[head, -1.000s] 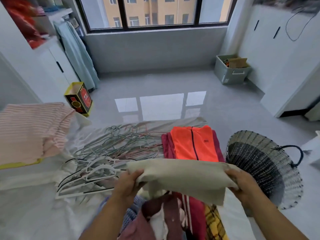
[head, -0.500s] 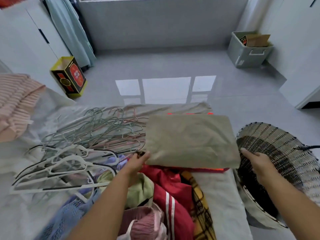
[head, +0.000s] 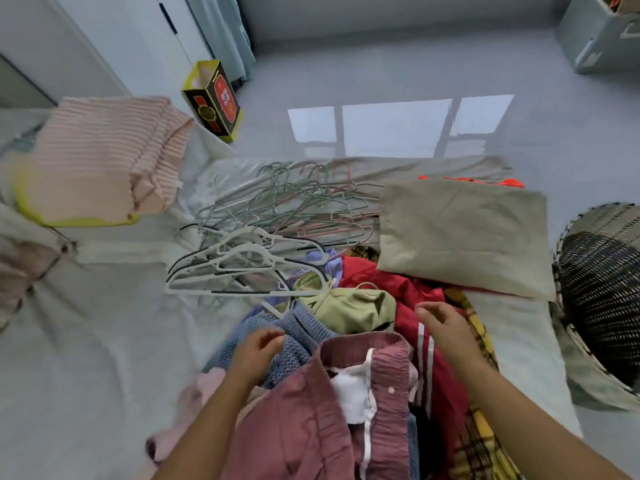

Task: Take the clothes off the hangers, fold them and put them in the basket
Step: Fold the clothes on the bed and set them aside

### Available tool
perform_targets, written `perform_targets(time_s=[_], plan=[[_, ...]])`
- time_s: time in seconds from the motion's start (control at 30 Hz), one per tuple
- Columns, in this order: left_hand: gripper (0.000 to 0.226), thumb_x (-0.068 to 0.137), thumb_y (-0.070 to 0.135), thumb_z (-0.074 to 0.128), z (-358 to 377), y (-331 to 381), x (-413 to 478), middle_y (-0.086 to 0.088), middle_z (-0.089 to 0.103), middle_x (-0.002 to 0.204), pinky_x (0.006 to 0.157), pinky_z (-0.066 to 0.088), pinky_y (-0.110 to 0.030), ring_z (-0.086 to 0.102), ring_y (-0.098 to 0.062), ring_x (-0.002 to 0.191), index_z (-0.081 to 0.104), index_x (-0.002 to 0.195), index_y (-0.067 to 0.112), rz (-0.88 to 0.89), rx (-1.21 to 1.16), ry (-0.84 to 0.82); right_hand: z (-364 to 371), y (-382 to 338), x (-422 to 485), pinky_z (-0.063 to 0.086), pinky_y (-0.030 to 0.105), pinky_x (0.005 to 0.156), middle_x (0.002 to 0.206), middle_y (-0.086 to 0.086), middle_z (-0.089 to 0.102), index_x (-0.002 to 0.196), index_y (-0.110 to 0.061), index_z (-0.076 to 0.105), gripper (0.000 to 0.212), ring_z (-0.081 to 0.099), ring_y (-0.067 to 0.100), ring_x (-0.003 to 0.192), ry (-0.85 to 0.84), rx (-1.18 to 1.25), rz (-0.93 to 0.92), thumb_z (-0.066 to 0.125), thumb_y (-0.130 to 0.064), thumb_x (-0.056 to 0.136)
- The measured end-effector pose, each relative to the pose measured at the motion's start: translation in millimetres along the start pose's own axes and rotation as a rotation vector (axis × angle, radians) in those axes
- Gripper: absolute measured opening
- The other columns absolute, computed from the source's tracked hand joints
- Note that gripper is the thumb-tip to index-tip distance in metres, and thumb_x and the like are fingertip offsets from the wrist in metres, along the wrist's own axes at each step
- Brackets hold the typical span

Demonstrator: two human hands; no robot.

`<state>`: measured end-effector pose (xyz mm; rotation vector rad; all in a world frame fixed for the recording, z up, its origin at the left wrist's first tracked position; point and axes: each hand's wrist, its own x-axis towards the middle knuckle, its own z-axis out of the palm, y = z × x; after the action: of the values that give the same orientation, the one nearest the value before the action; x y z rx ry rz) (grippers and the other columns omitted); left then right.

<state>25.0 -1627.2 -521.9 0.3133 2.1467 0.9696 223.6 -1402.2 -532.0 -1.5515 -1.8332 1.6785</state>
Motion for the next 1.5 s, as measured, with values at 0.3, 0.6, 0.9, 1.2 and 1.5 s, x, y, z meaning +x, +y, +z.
perform_targets(time_s=[0.3,0.6,0.9,1.2,1.5], plan=[[0.041,0.076,0.031,0.059,-71,-100,-75,0.046,0.058,0.078,0.073,0.04,-0.003,0.056,0.02,0.081,0.056,0.074,0.071,0.061,0.134,-0.045,74,0,-81,0.043,0.042,0.094,0.12,0.019,0.05,0.129,0.003,0.042,0.066,0.049,0.035,0.116,0.18,-0.229,0.059,0.076,-0.017,0.076],[0.098,0.048,0.067,0.062,-74,16,-97,0.015,0.048,0.121,0.093,0.04,-0.017,0.049,-0.002,0.113,0.041,0.132,0.024,0.252,-0.114,-0.234,99,-103,-171,0.051,0.026,0.081,0.11,0.003,0.056,0.118,-0.023,0.046,0.055,0.06,0.017,0.096,-0.115,-0.197,-0.256,0.074,-0.005,0.075],[0.015,0.079,0.021,0.073,-199,159,-164,0.009,0.049,0.066,0.06,0.036,-0.013,0.046,0.0,0.061,0.058,0.078,0.022,0.745,0.373,-0.359,82,-222,-284,0.053,0.037,0.076,0.104,0.005,0.06,0.111,-0.033,0.045,0.061,0.06,0.009,0.081,-0.272,-0.154,-0.565,0.078,-0.008,0.066],[0.012,0.084,0.015,0.063,-296,196,-367,-0.002,0.053,0.075,0.067,0.036,-0.029,0.048,-0.019,0.074,0.054,0.075,0.012,1.074,0.381,0.303,105,-213,-425,0.041,0.041,0.1,0.134,0.012,0.038,0.141,-0.008,0.024,0.09,0.044,0.021,0.114,0.033,-0.061,-0.546,0.08,-0.015,0.071],[0.012,0.091,0.012,0.048,-415,191,-474,-0.01,0.056,0.092,0.071,0.046,-0.034,0.053,-0.027,0.081,0.045,0.08,0.013,0.87,0.311,0.712,93,-250,-517,0.042,0.016,0.037,0.058,0.016,0.064,0.08,0.005,0.062,0.017,0.056,0.013,0.037,-0.185,0.005,-0.238,0.046,0.008,0.085]])
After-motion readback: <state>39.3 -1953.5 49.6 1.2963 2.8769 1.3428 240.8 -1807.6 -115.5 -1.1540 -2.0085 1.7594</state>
